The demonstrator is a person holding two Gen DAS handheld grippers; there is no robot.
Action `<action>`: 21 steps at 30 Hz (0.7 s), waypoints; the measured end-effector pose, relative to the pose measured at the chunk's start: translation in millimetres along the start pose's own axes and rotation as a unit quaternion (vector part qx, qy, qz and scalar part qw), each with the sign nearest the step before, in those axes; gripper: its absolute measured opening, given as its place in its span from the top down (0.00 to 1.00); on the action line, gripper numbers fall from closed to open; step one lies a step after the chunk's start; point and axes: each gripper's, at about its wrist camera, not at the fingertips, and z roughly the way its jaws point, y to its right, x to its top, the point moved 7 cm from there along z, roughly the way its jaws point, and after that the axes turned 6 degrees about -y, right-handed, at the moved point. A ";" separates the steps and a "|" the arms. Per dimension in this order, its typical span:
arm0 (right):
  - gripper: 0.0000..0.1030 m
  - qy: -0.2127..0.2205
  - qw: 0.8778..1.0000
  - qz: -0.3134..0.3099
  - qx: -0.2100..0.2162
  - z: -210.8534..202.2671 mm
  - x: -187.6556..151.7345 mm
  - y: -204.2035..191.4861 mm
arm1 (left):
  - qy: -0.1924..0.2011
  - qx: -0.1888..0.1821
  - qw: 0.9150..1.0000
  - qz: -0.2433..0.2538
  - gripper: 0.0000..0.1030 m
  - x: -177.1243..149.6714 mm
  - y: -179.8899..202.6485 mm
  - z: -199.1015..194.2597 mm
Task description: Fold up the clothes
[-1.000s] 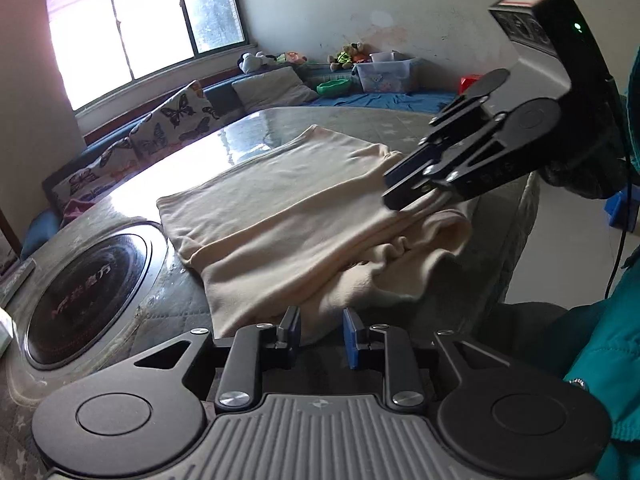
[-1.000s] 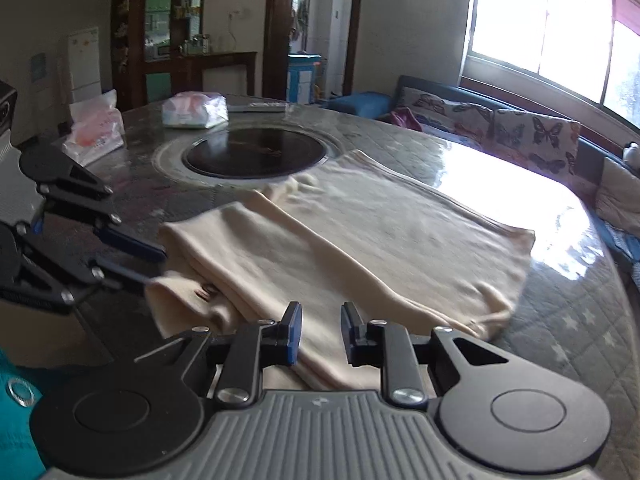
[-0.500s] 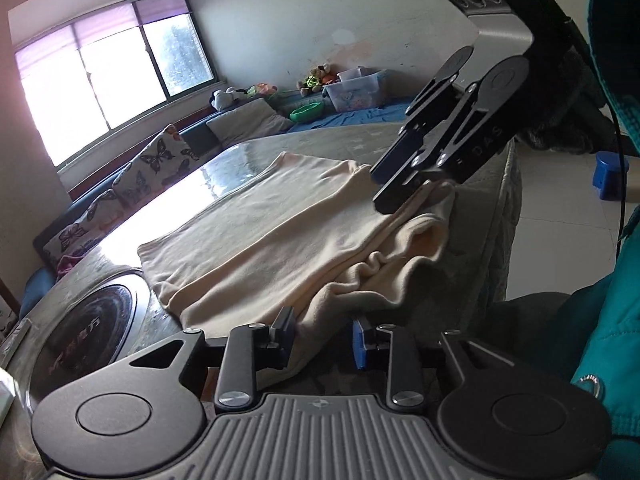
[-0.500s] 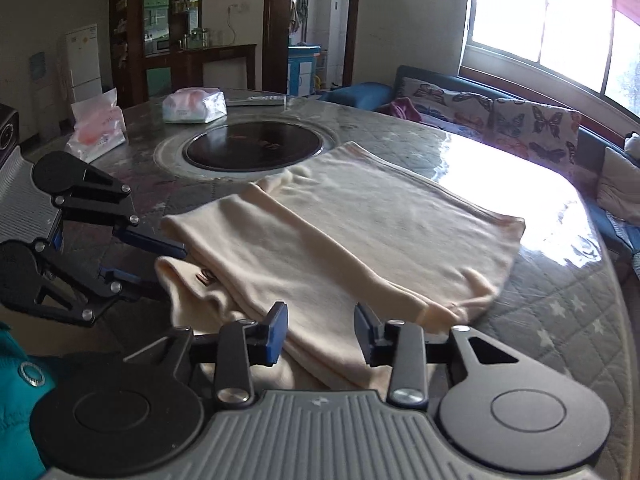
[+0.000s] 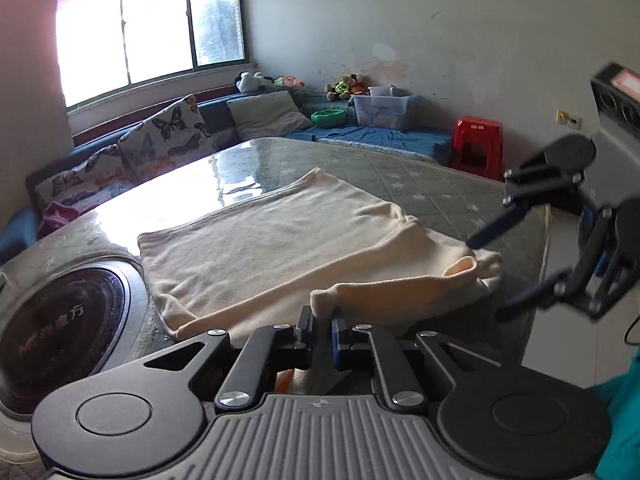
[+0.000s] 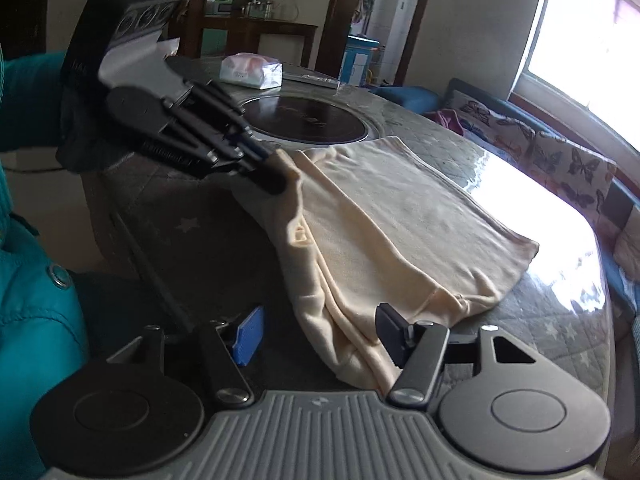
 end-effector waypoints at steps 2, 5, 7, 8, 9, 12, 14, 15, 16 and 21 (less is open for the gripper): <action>0.42 0.005 1.000 -0.003 -0.002 11.0 3.1 -0.6 | -0.002 -0.002 1.000 -0.005 0.91 1.9 -3.0 2.5; 0.57 -0.003 1.000 0.011 0.004 26.4 6.5 4.0 | -0.004 -0.007 1.000 -0.006 0.90 2.1 -5.0 4.3; 0.76 -0.011 0.999 0.034 0.011 31.6 10.3 11.4 | -0.003 -0.004 1.000 0.003 0.87 -1.4 -4.3 2.0; 0.80 -0.013 0.999 0.049 0.015 32.2 12.9 16.3 | -0.001 -0.002 1.000 0.010 0.87 -3.4 -3.5 0.5; 0.84 -0.012 0.998 0.064 0.022 31.6 15.3 21.2 | 0.001 0.000 1.000 0.016 0.85 -5.4 -2.5 -1.4; 0.87 -0.006 0.995 0.094 0.036 29.2 21.7 32.8 | 0.006 0.007 0.999 0.034 0.76 -13.2 0.9 -8.0; 0.87 0.000 0.994 0.103 0.041 27.3 25.5 38.3 | 0.002 0.018 0.999 0.043 0.62 -21.0 1.3 -9.9; 0.87 0.002 0.993 0.108 0.043 26.5 27.4 41.1 | 0.000 0.022 0.999 0.048 0.62 -24.9 1.5 -10.5; 0.88 0.003 0.992 0.116 0.044 26.3 29.5 44.3 | -0.003 0.024 0.998 0.052 0.62 -28.5 1.3 -10.8; 0.88 0.011 0.990 0.135 0.038 27.1 35.7 54.6 | -0.016 0.044 0.996 0.072 0.62 -44.3 -3.9 -8.1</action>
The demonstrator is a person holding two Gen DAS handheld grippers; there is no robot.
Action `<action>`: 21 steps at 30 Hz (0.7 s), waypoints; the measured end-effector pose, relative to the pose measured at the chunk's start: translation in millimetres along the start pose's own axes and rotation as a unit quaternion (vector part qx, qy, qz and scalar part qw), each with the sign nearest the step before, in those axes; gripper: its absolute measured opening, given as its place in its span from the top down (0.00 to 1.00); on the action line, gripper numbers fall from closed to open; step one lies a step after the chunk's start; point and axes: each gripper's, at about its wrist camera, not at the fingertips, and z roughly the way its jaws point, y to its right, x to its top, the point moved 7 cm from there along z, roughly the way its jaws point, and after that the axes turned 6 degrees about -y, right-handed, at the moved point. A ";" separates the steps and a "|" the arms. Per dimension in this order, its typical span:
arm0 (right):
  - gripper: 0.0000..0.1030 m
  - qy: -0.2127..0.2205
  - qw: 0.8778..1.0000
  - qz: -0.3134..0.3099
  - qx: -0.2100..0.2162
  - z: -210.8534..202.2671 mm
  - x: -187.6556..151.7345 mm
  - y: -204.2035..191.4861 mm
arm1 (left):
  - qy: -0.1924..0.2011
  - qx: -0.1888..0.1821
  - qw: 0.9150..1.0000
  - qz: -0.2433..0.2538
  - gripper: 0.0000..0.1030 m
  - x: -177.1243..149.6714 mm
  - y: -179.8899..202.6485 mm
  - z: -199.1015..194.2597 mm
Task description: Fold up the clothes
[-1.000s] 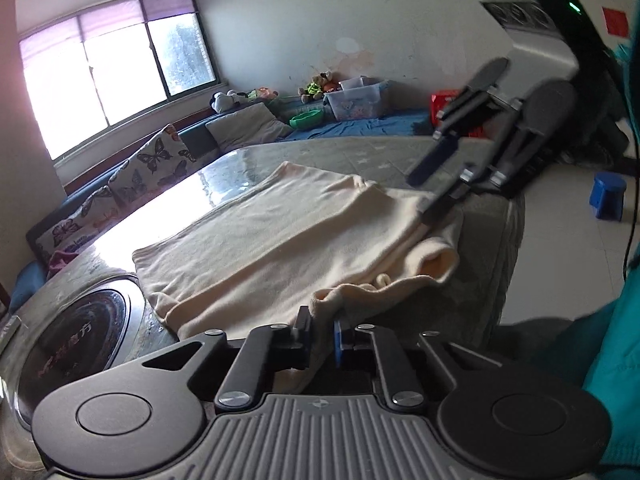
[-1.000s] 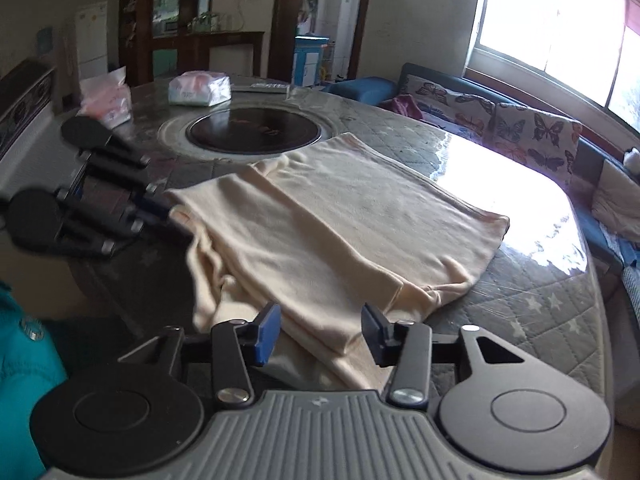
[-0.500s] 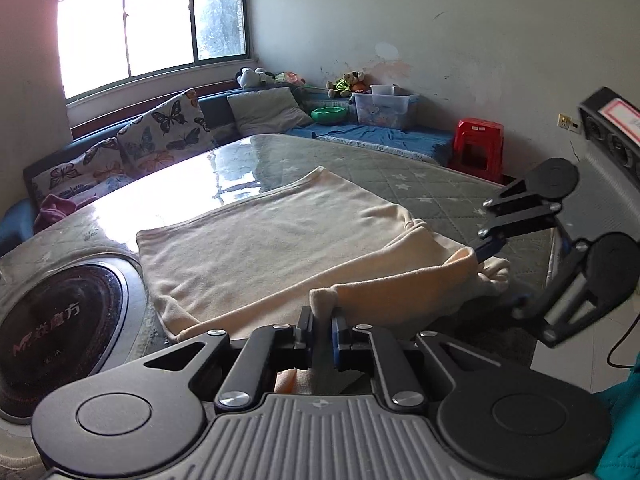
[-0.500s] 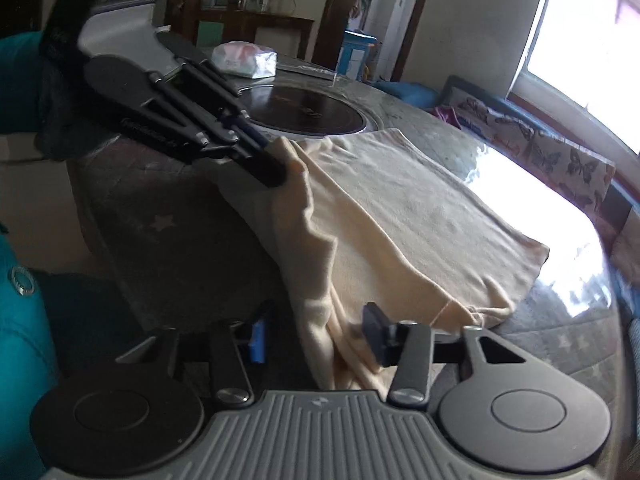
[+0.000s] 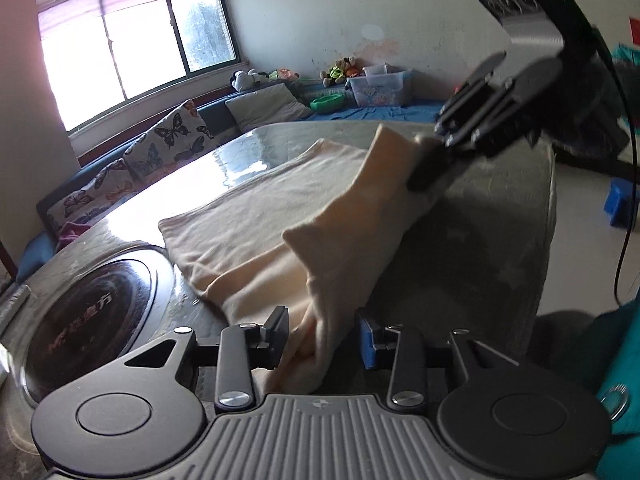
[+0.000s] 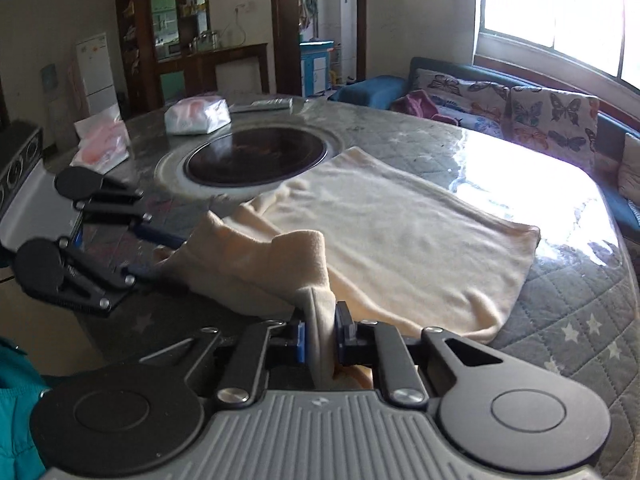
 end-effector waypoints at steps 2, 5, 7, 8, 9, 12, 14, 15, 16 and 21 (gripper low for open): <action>0.89 0.003 1.000 0.004 -0.003 0.3 1.1 1.2 | -0.002 0.009 1.000 0.009 0.70 -4.0 -1.7 1.6; 0.91 0.008 1.000 0.008 -0.010 -0.1 -3.9 -2.0 | 0.006 0.007 1.000 -0.003 0.86 -2.8 -8.2 -0.1; 0.91 0.014 1.000 0.015 -0.010 -2.7 -6.5 -3.9 | 0.016 0.004 1.000 -0.015 0.88 0.4 -11.9 -5.9; 0.91 0.017 1.000 0.017 -0.009 -6.6 -7.5 -4.9 | 0.021 0.003 1.000 -0.016 0.89 1.7 -12.4 -10.7; 0.91 0.021 1.000 0.019 -0.009 -10.6 -8.4 -5.9 | 0.027 0.000 0.999 -0.019 0.89 3.7 -12.4 -16.4; 0.92 0.030 0.999 0.018 -0.004 -28.9 -10.7 -10.8 | 0.043 -0.018 0.998 -0.037 0.89 9.2 -10.7 -39.8; 0.92 0.035 0.999 0.013 0.003 -45.8 -14.0 -17.9 | 0.051 -0.022 0.997 -0.046 0.89 11.1 -8.4 -58.5; 0.92 0.038 0.999 0.009 0.010 -55.0 -15.6 -22.7 | 0.053 -0.024 0.997 -0.051 0.89 11.9 -6.7 -68.5; 0.92 0.040 0.999 0.005 0.016 -64.4 -17.0 -27.6 | 0.057 -0.027 0.996 -0.056 0.89 12.7 -5.2 -78.2; 0.92 0.042 0.999 -0.008 0.026 -86.7 -10.5 -38.1 | 0.071 -0.027 0.994 -0.073 0.89 22.4 -9.4 -98.5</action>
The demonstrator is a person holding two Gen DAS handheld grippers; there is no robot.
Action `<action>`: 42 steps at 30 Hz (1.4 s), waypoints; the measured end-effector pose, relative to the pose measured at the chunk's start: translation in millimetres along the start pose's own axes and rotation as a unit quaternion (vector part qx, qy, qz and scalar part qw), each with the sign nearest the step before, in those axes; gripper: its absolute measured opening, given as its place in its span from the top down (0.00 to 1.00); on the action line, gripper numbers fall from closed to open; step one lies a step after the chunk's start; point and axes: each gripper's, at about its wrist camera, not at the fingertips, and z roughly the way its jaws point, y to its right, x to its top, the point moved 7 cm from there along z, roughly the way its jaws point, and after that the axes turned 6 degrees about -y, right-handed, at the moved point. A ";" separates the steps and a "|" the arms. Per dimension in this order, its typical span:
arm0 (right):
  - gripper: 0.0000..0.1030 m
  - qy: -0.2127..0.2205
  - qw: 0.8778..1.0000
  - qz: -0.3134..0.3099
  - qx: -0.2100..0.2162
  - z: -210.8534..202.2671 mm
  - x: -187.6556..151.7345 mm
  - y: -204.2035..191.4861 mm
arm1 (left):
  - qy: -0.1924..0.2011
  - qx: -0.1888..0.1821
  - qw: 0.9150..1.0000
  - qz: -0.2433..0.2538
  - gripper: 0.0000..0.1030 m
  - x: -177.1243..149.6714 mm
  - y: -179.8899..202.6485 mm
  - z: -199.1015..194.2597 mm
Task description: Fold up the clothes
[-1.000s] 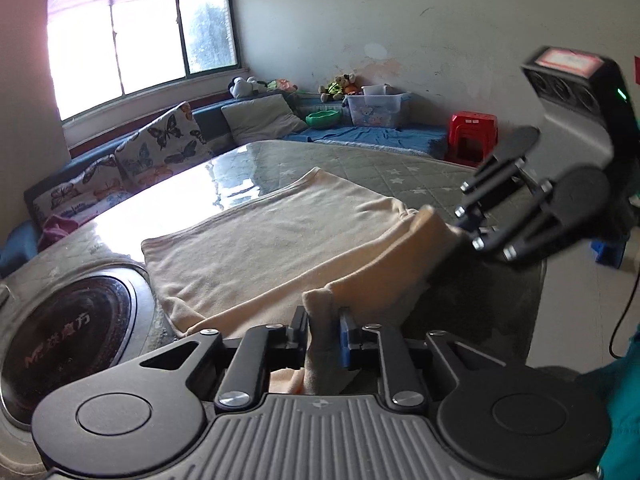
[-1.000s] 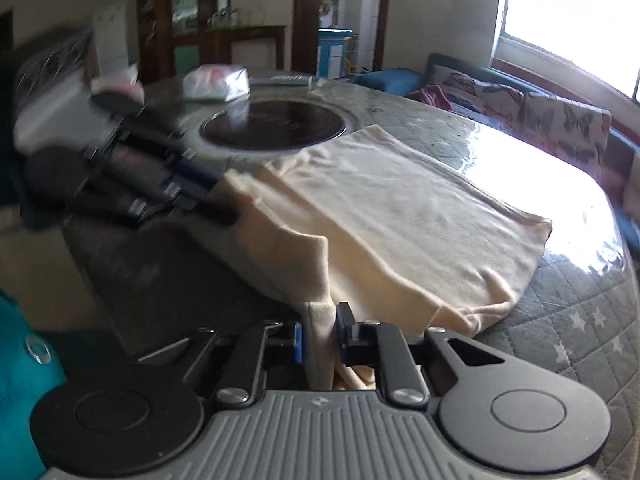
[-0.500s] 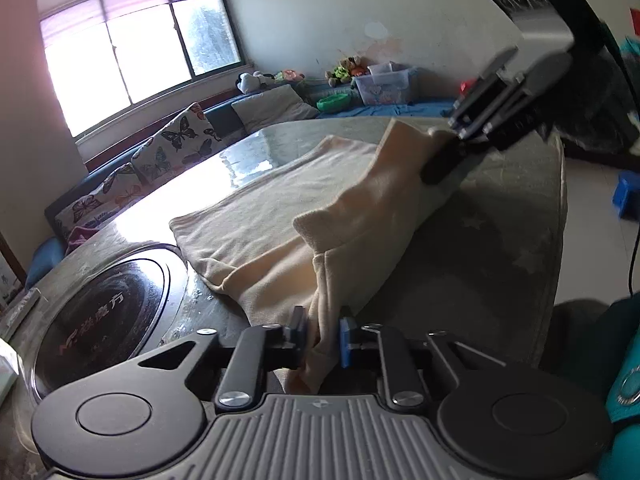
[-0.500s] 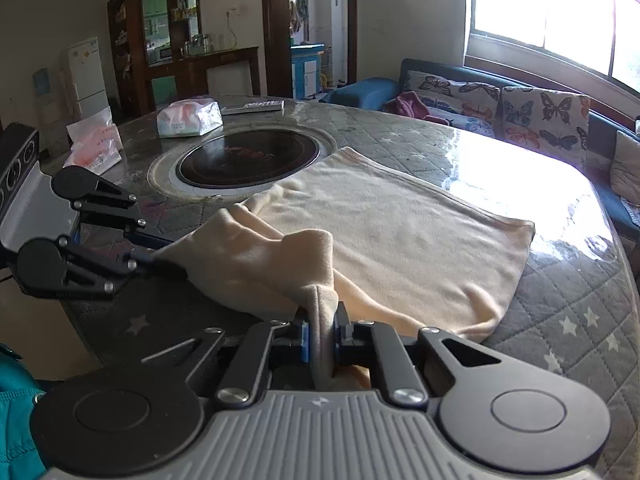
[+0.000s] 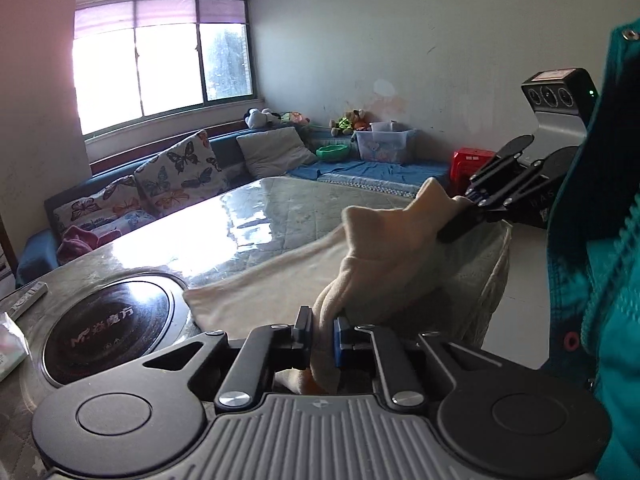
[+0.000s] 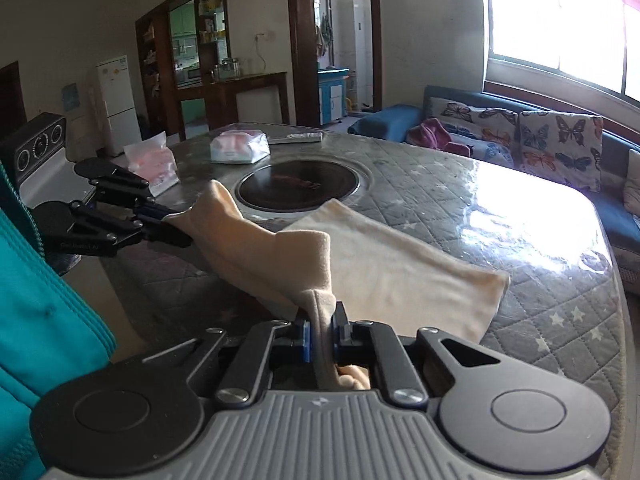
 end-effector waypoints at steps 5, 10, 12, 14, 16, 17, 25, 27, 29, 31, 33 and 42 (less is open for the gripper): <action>0.92 0.007 1.000 0.014 -0.011 17.3 27.7 27.2 | -0.003 0.004 1.000 -0.026 0.89 21.5 -32.0 33.1; 0.92 -0.007 0.999 0.022 -0.026 54.3 57.7 68.2 | -0.031 0.006 0.999 -0.036 0.89 40.5 -68.9 87.4; 0.92 -0.019 0.999 0.025 -0.031 74.8 68.0 85.8 | -0.048 0.010 0.998 -0.042 0.89 42.2 -85.0 113.3; 0.92 -0.032 0.998 0.034 -0.041 98.5 73.2 103.8 | -0.062 0.020 0.997 -0.050 0.89 42.2 -96.8 139.2; 0.92 -0.045 0.996 0.057 -0.046 125.8 71.2 119.2 | -0.077 0.032 0.994 -0.064 0.89 38.5 -105.2 164.4; 0.92 -0.052 0.995 0.069 -0.050 139.6 68.7 126.4 | -0.083 0.036 0.993 -0.074 0.89 36.0 -108.8 174.7; 0.73 -0.023 0.986 0.142 -0.078 164.4 48.3 149.3 | -0.094 0.095 0.985 -0.111 0.80 27.8 -131.5 194.7; 0.73 -0.012 0.986 0.138 -0.090 156.3 49.4 147.6 | -0.093 0.106 0.982 -0.124 0.80 29.1 -135.2 190.1; 0.72 -0.001 0.987 0.125 -0.100 149.1 52.8 143.1 | -0.083 0.109 0.982 -0.132 0.81 36.4 -128.1 181.0; 0.72 0.010 0.988 0.113 -0.109 142.3 56.3 138.2 | -0.071 0.099 0.983 -0.136 0.82 46.2 -117.4 174.6; 0.73 0.017 0.989 0.103 -0.103 143.1 61.9 129.2 | -0.068 0.072 0.985 -0.140 0.82 54.7 -103.8 176.8; 0.74 -0.018 0.988 0.124 -0.093 191.3 66.1 129.7 | -0.090 0.036 0.982 -0.163 0.82 56.0 -85.5 212.5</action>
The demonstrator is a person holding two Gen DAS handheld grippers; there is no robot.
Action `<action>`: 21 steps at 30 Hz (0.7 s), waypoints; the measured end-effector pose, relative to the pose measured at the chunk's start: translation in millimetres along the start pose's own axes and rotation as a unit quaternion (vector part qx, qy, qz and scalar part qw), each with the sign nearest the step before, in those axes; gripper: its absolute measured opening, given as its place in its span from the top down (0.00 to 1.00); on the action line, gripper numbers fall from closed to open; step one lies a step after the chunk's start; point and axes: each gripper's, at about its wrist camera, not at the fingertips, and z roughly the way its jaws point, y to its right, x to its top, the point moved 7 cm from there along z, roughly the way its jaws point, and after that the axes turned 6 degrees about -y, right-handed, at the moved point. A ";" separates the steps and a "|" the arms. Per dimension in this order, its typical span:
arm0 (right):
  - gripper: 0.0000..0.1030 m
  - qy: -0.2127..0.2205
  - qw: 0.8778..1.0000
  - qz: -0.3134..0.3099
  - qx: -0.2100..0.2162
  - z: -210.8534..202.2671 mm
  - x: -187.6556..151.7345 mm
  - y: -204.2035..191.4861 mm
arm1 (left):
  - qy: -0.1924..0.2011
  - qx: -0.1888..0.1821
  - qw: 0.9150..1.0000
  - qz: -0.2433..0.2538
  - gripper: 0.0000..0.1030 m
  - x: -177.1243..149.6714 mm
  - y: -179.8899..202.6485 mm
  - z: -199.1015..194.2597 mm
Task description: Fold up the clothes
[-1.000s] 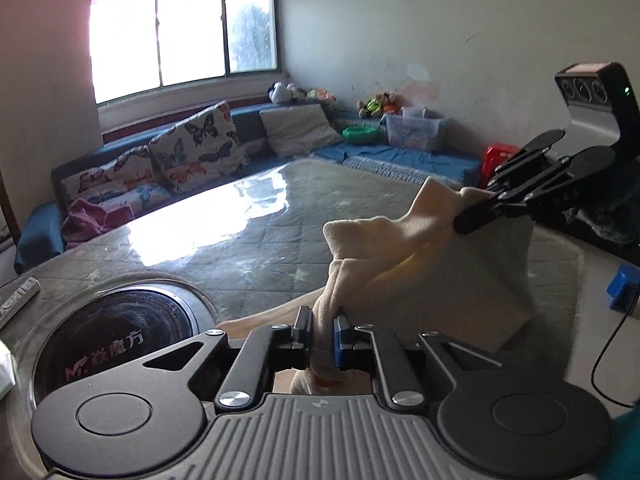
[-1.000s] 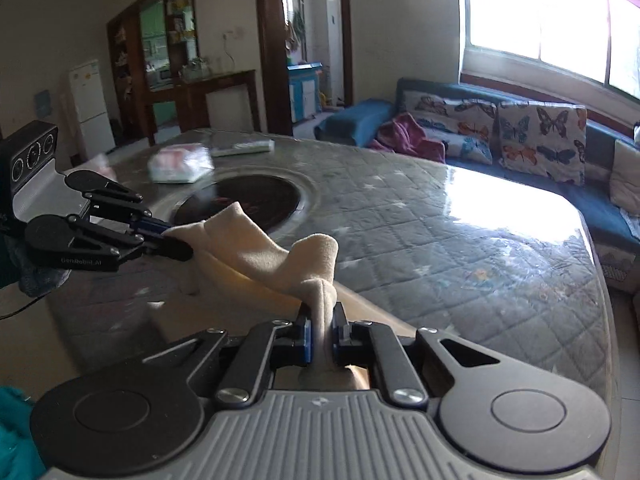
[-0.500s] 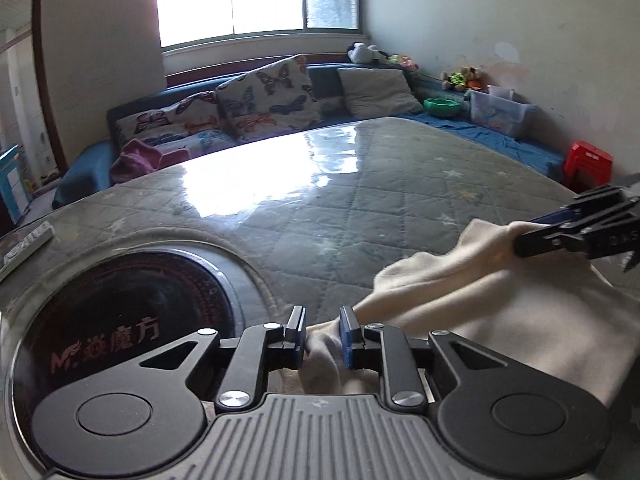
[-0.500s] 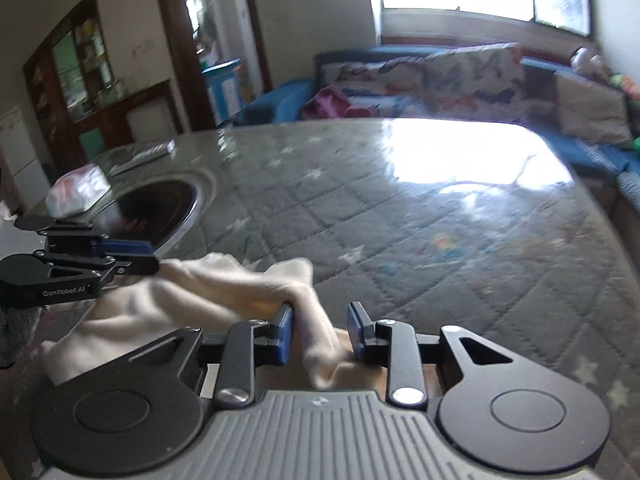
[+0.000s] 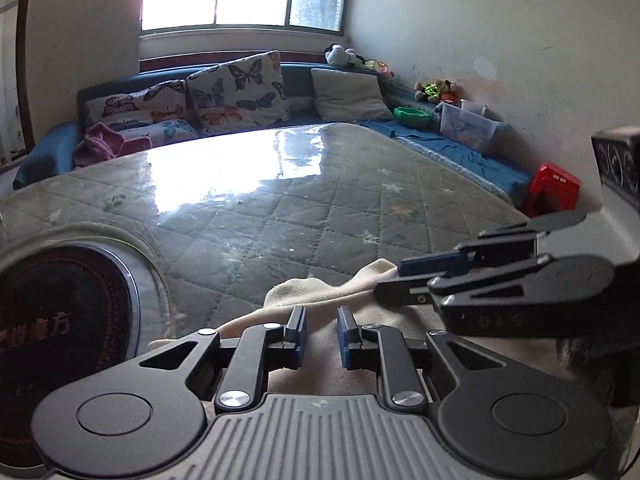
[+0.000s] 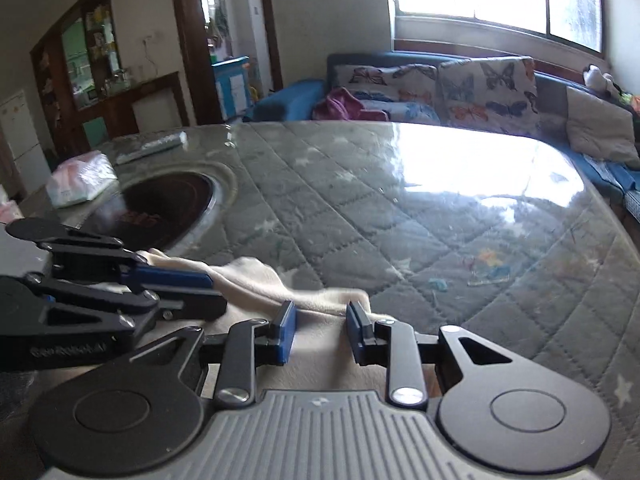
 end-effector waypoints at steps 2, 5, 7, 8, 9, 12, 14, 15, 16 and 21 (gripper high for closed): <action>0.74 0.004 1.000 -0.001 -0.002 0.4 -1.1 -1.2 | -0.002 0.004 1.000 -0.011 0.82 0.1 -5.7 4.6; 0.73 0.011 1.000 -0.008 -0.007 -1.5 -0.1 -5.8 | -0.001 0.003 1.000 -0.017 0.82 0.6 -8.2 6.3; 0.73 0.013 1.000 -0.013 -0.007 -0.2 1.7 -8.1 | 0.000 0.004 1.000 -0.018 0.82 -0.6 -8.0 7.2; 0.73 0.012 1.000 -0.014 -0.008 1.6 2.4 -9.0 | 0.001 0.004 1.000 -0.020 0.82 -0.8 -8.7 7.9; 0.73 0.011 1.000 -0.016 -0.009 3.4 3.1 -9.8 | 0.001 0.004 1.000 -0.023 0.82 -0.7 -9.4 8.0; 0.73 0.010 1.000 -0.020 -0.012 8.6 5.2 -12.2 | 0.001 0.003 0.999 -0.034 0.82 0.3 -11.7 8.0; 0.73 0.012 1.000 -0.018 -0.011 6.1 6.1 -12.4 | 0.003 0.003 0.999 -0.035 0.82 0.7 -11.6 6.3; 0.73 0.015 1.000 -0.018 -0.009 3.2 6.1 -13.1 | 0.003 0.003 0.999 -0.034 0.81 0.4 -11.4 5.5; 0.73 0.018 1.000 -0.017 -0.007 0.2 6.1 -13.8 | 0.004 0.004 0.999 -0.034 0.81 0.0 -11.1 5.2; 0.72 0.006 1.000 -0.026 -0.010 4.4 2.6 -15.9 | 0.005 0.006 0.999 -0.036 0.80 0.4 -10.0 7.3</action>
